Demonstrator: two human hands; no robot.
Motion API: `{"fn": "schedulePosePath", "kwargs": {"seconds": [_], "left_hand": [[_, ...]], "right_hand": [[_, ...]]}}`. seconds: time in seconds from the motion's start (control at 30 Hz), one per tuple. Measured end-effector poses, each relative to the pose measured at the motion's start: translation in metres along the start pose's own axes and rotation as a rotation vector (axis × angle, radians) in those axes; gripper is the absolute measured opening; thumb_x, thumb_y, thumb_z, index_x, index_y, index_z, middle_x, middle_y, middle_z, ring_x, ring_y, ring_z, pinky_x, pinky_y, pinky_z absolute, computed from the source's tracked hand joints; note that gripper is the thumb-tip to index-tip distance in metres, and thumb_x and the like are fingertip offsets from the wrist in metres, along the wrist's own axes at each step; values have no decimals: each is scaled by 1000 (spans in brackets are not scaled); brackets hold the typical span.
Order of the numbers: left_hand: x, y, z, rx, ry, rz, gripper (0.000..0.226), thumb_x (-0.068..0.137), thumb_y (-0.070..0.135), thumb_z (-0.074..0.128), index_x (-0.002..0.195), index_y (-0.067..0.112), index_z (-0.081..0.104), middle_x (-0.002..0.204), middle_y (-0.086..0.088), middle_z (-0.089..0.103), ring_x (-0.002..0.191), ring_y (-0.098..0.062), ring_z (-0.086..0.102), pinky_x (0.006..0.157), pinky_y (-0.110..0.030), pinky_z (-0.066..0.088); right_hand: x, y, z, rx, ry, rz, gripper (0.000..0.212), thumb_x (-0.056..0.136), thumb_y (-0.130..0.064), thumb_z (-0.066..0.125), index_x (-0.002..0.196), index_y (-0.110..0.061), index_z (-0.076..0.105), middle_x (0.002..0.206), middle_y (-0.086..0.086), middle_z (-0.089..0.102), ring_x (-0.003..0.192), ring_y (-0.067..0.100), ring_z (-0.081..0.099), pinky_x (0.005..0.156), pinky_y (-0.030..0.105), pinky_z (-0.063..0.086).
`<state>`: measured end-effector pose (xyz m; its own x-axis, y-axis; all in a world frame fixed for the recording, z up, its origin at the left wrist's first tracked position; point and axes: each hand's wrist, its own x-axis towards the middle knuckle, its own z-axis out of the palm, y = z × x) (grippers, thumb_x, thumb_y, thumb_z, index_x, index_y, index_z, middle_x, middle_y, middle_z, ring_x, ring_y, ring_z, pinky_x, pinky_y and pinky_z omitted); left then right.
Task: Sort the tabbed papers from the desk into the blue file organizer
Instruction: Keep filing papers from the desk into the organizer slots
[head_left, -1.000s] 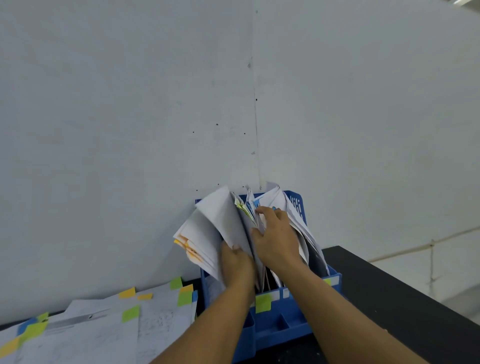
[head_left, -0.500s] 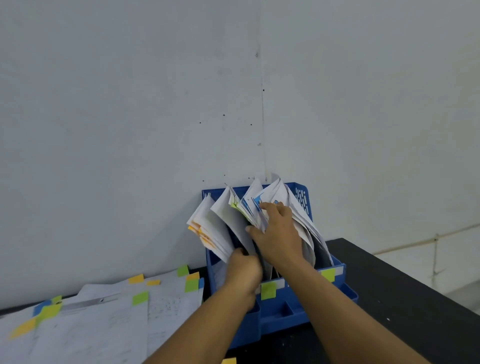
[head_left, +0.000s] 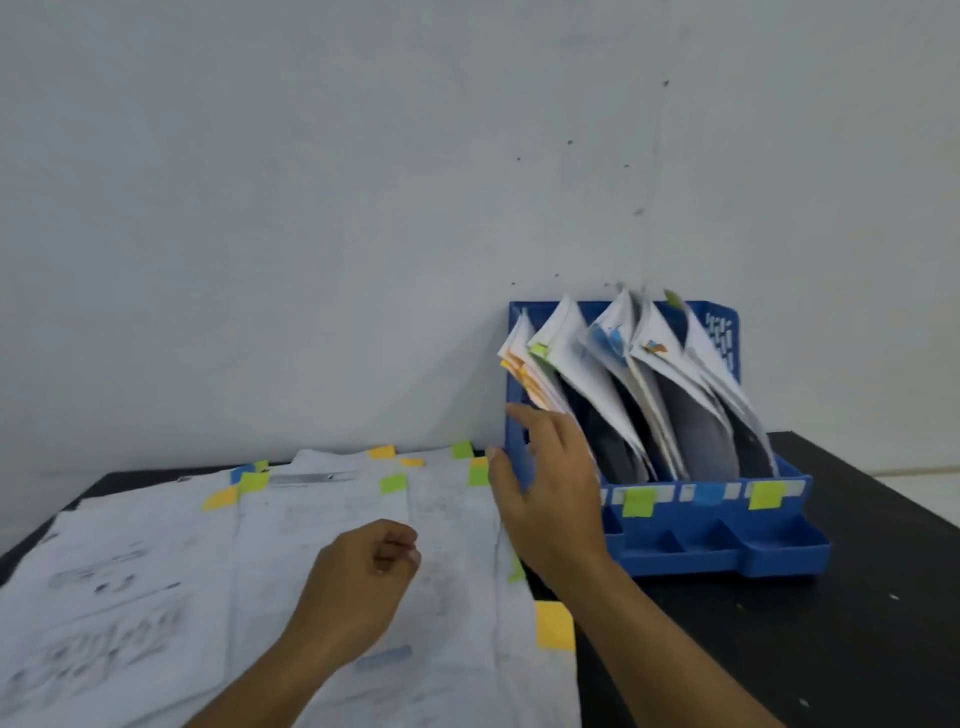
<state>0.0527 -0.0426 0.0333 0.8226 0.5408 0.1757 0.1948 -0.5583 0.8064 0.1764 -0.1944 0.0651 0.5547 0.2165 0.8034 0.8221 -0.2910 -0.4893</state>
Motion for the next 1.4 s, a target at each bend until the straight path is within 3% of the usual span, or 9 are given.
{"fn": "schedulePosePath", "kwargs": {"seconds": [0.33,0.47,0.57,0.7,0.8,0.93,1.1,1.27,1.4], "left_hand": [[-23,-84,-66,347,273,-110,35,87,41,64,120,29,61,128,6,60,117,-16,53,98,-29,40],[-34,-98,-72,696,86,-334,91,74,84,40,148,35,22,160,2,16,148,-30,6,116,-54,6],[-38,-104,-78,707,34,-398,104,68,92,33,151,33,10,162,2,8,148,-32,2,114,-62,3],[-42,-113,-85,647,64,-369,81,80,76,44,146,30,27,154,6,28,145,-24,19,116,-54,11],[-46,-109,-88,560,174,-259,23,88,49,55,94,27,53,104,11,57,107,-15,51,110,-47,29],[-48,-105,-89,474,335,-130,23,89,26,58,68,20,50,69,7,56,66,-10,52,70,-33,49],[-51,-94,-72,266,475,200,15,92,26,58,78,20,55,78,10,63,71,-6,60,60,-25,52],[-58,-84,-46,189,287,416,12,92,33,52,84,24,55,112,16,63,106,6,56,87,-7,43],[-63,-83,-31,240,104,575,6,93,29,56,88,28,54,131,17,54,125,6,45,100,-10,36]], "right_hand": [[-60,-35,78,-37,-651,204,38,97,-43,56,133,-34,54,121,-13,56,116,8,48,94,21,41],[-83,-48,95,-214,-813,156,45,97,-54,50,137,-32,52,137,-8,50,129,15,38,108,30,32],[-98,-49,99,-281,-828,110,48,97,-57,45,137,-32,52,138,-11,47,129,14,36,106,30,28],[-105,-44,98,-244,-803,99,51,95,-60,42,135,-31,55,137,-12,48,129,12,38,105,28,28],[-106,-43,97,-225,-784,96,48,96,-57,47,134,-30,56,136,-12,50,128,12,40,105,27,28],[-105,-43,99,-182,-747,103,45,96,-52,53,134,-27,58,134,-10,53,128,13,42,107,27,30],[-94,-49,95,-49,-640,168,38,97,-44,58,129,-25,61,128,-11,57,121,8,46,99,15,34],[-82,-57,91,332,-629,553,29,96,-51,55,115,-33,67,108,-15,70,94,3,67,91,34,56],[-73,-57,84,568,-640,821,48,92,-62,54,125,-27,62,114,-8,70,87,1,70,65,15,55]]}}
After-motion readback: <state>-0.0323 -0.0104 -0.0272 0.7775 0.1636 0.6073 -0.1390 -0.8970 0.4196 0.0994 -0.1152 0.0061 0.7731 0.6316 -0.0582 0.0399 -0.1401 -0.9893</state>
